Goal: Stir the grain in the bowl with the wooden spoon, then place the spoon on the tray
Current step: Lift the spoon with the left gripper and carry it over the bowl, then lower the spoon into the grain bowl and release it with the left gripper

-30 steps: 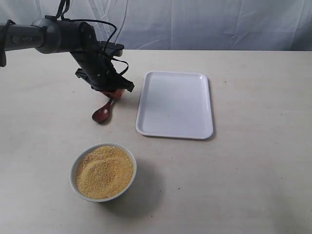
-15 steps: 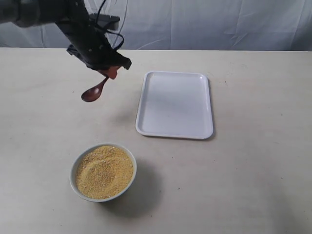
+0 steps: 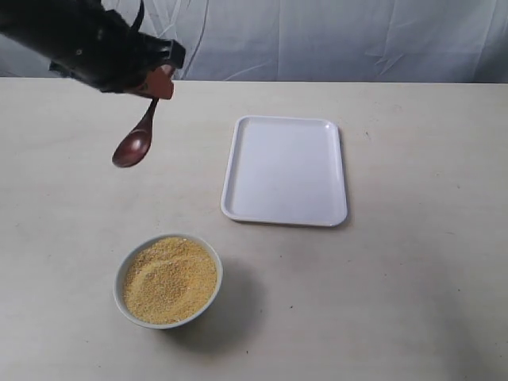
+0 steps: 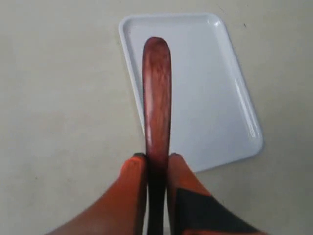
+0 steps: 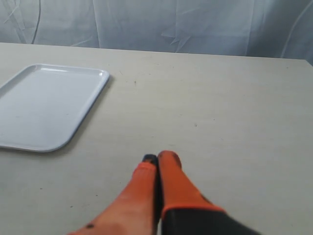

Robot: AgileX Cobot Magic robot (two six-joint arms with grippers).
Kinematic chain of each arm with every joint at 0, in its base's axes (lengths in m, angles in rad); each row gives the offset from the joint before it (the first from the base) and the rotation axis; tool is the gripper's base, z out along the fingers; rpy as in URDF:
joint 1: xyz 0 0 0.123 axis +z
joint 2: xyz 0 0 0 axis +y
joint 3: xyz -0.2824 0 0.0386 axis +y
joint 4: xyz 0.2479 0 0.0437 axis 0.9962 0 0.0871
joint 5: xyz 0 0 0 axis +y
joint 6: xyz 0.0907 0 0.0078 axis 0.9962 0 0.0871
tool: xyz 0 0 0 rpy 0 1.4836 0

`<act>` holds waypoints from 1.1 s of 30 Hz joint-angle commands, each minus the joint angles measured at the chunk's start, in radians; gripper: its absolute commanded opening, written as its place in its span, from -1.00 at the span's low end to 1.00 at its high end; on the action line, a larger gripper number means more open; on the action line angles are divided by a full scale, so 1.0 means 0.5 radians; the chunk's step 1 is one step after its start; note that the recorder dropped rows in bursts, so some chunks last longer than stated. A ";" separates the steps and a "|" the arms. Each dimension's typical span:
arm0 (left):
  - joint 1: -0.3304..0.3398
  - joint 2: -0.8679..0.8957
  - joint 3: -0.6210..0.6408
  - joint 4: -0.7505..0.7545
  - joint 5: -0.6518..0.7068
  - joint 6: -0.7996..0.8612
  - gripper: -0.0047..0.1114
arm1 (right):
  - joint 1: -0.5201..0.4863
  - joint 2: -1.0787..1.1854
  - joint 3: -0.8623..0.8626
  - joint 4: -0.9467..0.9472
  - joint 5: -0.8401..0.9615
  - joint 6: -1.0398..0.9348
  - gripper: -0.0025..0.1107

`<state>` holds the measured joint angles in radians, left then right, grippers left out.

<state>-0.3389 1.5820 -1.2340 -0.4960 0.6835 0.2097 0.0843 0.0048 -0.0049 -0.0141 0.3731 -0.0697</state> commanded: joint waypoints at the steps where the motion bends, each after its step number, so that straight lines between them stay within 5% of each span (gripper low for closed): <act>1: -0.027 -0.295 0.455 -0.242 -0.280 -0.013 -0.92 | -0.013 -0.010 0.010 0.000 -0.026 -0.004 -0.95; 14: -0.448 -0.373 1.056 -0.524 -1.020 -0.108 -0.92 | -0.013 -0.010 0.010 0.000 -0.026 -0.004 -0.95; 33: -0.481 -0.224 1.223 -0.525 -1.197 -0.152 -0.92 | -0.013 -0.010 0.010 0.000 -0.026 -0.004 -0.95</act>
<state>-0.5721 1.4668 -0.6263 -0.7531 0.1034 0.1387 0.0843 0.0048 -0.0049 -0.0141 0.3731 -0.0697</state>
